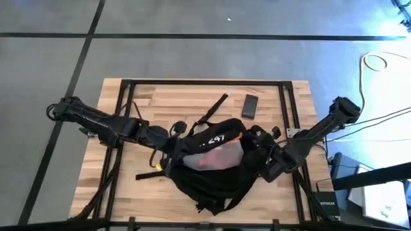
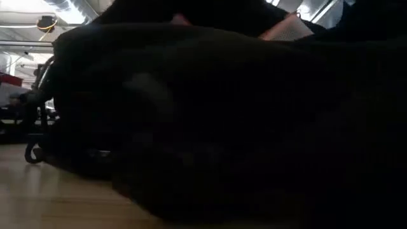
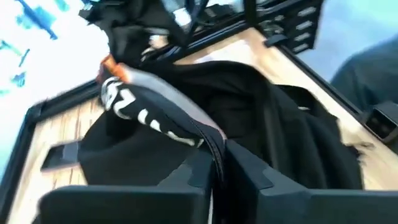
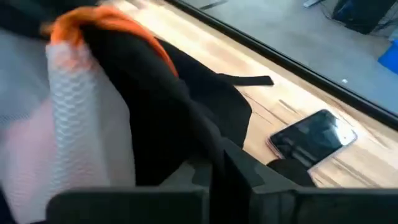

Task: Unpack backpack
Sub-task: Put the white zip bag into the black bag

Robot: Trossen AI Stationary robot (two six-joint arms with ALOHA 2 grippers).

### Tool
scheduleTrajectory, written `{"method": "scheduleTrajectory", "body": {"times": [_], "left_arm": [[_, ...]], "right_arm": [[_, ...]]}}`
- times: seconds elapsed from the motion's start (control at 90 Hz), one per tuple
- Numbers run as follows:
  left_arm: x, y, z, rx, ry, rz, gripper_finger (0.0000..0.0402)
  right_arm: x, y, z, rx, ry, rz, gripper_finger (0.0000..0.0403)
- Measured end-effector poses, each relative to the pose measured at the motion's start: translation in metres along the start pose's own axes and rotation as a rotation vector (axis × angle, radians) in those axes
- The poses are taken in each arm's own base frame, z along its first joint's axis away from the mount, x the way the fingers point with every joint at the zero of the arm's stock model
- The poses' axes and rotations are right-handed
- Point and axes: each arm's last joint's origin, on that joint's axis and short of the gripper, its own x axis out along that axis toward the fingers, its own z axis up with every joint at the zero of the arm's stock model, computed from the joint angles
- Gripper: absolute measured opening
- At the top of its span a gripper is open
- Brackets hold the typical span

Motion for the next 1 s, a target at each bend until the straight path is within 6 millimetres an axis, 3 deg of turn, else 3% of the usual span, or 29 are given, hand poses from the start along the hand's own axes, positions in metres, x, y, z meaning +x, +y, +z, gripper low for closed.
{"method": "scheduleTrajectory", "body": {"times": [0.122, 0.278, 0.444, 0.778, 1.0], "left_arm": [[0.001, -0.004, 0.000, 0.031, 0.002, -0.011, 0.0079], [0.002, -0.002, 0.000, 0.001, 0.019, 0.046, 0.0180], [-0.002, 0.008, 0.009, -0.097, -0.054, 0.248, 0.0266], [-0.001, -0.007, 0.019, -0.065, -0.137, 0.157, 0.0278], [0.005, -0.037, 0.001, 0.005, -0.040, 0.025, 0.0279]], "right_arm": [[-0.001, 0.000, 0.002, 0.024, -0.002, 0.017, 0.0000], [-0.001, 0.004, 0.003, 0.044, 0.001, 0.038, 0.0000], [-0.001, 0.014, 0.004, 0.127, 0.009, 0.101, 0.0000], [-0.010, 0.051, 0.016, 0.218, -0.052, 0.345, 0.0000], [-0.040, 0.040, 0.023, 0.045, 0.053, 0.330, 0.0000]]}}
